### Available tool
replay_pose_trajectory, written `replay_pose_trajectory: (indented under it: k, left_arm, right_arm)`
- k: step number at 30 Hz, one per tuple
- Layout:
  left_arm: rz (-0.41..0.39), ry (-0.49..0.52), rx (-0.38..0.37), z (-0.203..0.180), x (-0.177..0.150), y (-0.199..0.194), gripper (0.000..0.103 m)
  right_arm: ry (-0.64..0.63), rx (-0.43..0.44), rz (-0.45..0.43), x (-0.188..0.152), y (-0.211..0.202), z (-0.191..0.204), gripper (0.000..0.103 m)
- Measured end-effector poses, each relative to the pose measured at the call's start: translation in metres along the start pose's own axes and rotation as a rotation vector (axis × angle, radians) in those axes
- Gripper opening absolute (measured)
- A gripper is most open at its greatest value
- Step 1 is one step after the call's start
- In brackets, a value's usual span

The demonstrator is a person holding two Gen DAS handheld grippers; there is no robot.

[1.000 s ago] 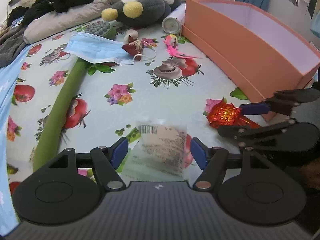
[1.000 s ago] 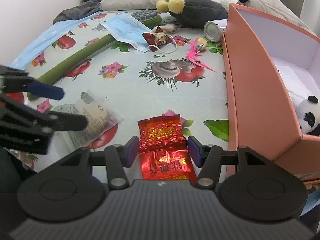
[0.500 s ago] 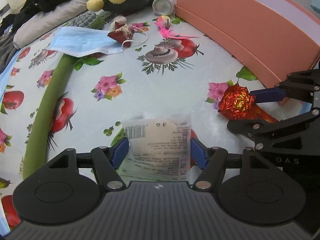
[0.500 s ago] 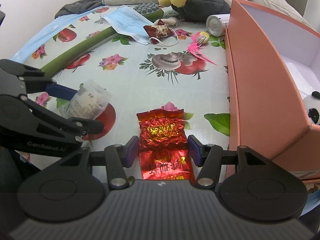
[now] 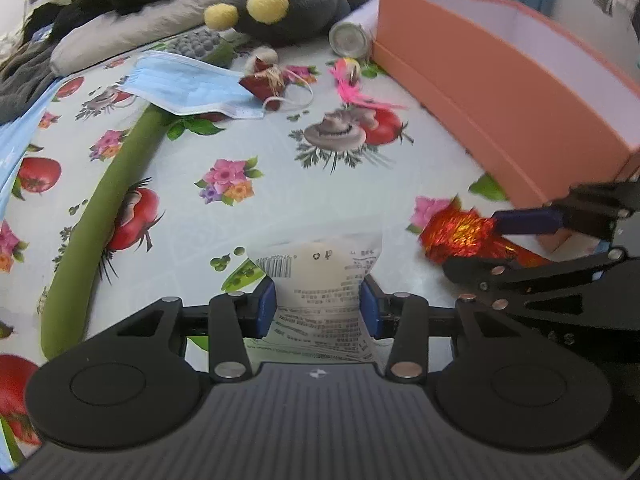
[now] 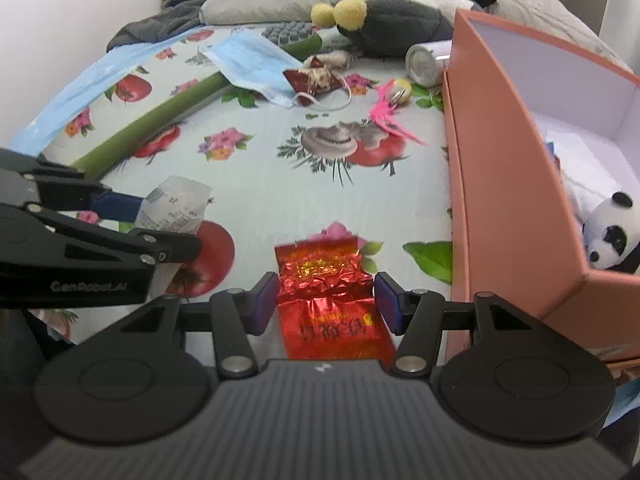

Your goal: Organize soft objects

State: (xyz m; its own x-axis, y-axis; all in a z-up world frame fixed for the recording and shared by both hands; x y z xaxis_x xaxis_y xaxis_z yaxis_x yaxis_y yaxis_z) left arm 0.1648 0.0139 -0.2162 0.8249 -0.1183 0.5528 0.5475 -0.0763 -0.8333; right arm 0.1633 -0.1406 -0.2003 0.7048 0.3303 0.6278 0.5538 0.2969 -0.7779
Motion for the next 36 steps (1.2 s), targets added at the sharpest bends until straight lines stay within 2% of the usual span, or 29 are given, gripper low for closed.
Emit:
replay_pose_trajectory:
  k: [14, 26, 36]
  left_arm:
    - [-0.08, -0.203, -0.034, 0.004, 0.011, -0.053, 0.049]
    - [-0.175, -0.269, -0.047, 0.003, 0.027, -0.116, 0.049]
    - [-0.237, -0.292, -0.07, -0.009, 0.027, -0.16, 0.049]
  right_arm:
    - [0.037, -0.014, -0.069, 0.023, -0.039, 0.001, 0.055]
    - [0.072, 0.013, -0.189, 0.048, -0.101, 0.002, 0.055]
    - [0.071, 0.023, -0.258, 0.054, -0.143, 0.005, 0.055]
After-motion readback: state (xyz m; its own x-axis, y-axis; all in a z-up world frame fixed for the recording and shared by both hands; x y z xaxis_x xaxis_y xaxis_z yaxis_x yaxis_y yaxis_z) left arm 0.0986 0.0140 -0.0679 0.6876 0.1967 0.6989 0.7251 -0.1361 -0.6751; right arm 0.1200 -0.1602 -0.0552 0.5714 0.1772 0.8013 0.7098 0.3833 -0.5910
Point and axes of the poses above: each gripper's, at about its wrist camera, not at the fingertips, and y roughly the way its jaws point, z to its left, x to its top, the point moved 2 cm from there along y, roughly the way its jaws point, and after that the axes turned 1 degree about -y, right-handed, at the moved point
